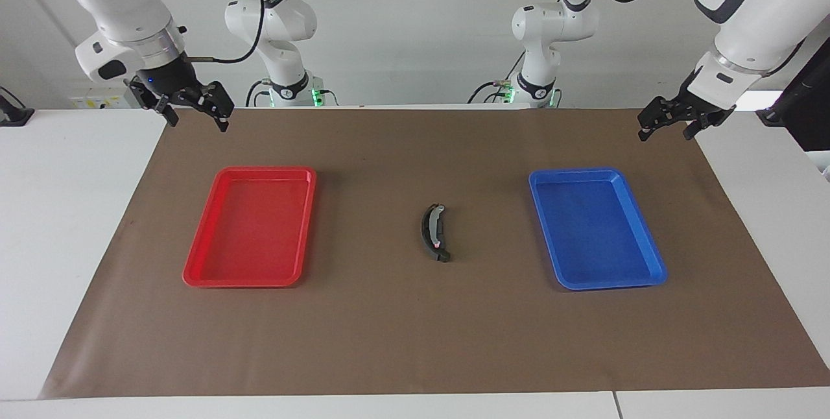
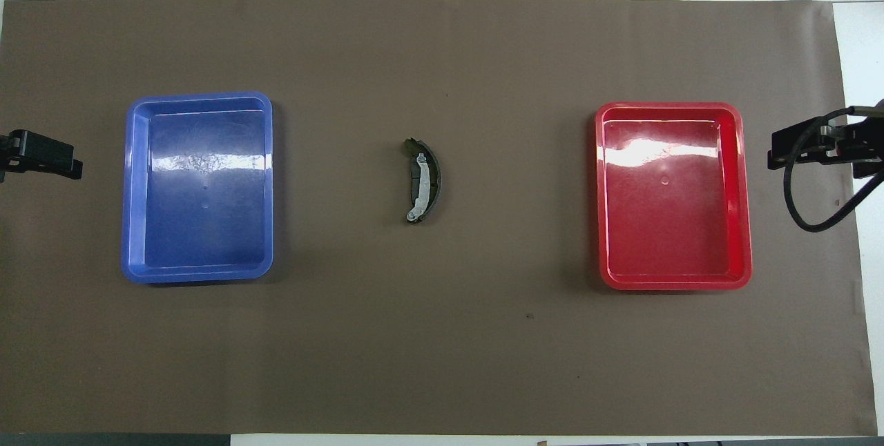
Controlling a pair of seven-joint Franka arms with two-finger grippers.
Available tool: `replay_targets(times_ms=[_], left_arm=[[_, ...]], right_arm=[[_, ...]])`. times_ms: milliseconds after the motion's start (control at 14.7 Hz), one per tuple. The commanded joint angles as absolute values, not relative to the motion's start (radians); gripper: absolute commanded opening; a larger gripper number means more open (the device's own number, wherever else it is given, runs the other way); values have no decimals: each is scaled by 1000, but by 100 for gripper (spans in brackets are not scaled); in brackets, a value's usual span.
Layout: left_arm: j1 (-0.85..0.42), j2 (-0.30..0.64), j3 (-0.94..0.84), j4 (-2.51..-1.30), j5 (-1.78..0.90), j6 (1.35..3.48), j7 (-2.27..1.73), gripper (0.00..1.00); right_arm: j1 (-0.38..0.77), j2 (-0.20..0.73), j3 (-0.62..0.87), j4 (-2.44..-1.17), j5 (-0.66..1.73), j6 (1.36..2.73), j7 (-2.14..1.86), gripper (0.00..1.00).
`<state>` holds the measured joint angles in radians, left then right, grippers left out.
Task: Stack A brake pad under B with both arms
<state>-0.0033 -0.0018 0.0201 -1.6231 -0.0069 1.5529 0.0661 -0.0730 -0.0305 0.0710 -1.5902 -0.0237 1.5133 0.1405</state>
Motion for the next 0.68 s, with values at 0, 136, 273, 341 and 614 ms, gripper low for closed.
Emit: replay_targets(times_ms=[0, 136, 273, 341, 614], left_arm=[[2, -25, 17, -1644, 9, 1552, 57, 100], [2, -25, 17, -1644, 8, 1552, 57, 100], [2, -25, 17, -1644, 9, 1552, 57, 100], [2, -25, 17, -1644, 9, 1554, 57, 100], [2, -25, 17, -1644, 9, 1552, 57, 100]], right_arm=[[-83, -21, 80, -1572, -14, 1493, 133, 100], [-83, -26, 80, -1581, -15, 1502, 129, 100], [-83, -26, 80, -1577, -17, 1505, 130, 100], [-83, -26, 80, -1574, -17, 1500, 132, 100], [-83, -31, 80, -1572, -17, 1496, 126, 100]])
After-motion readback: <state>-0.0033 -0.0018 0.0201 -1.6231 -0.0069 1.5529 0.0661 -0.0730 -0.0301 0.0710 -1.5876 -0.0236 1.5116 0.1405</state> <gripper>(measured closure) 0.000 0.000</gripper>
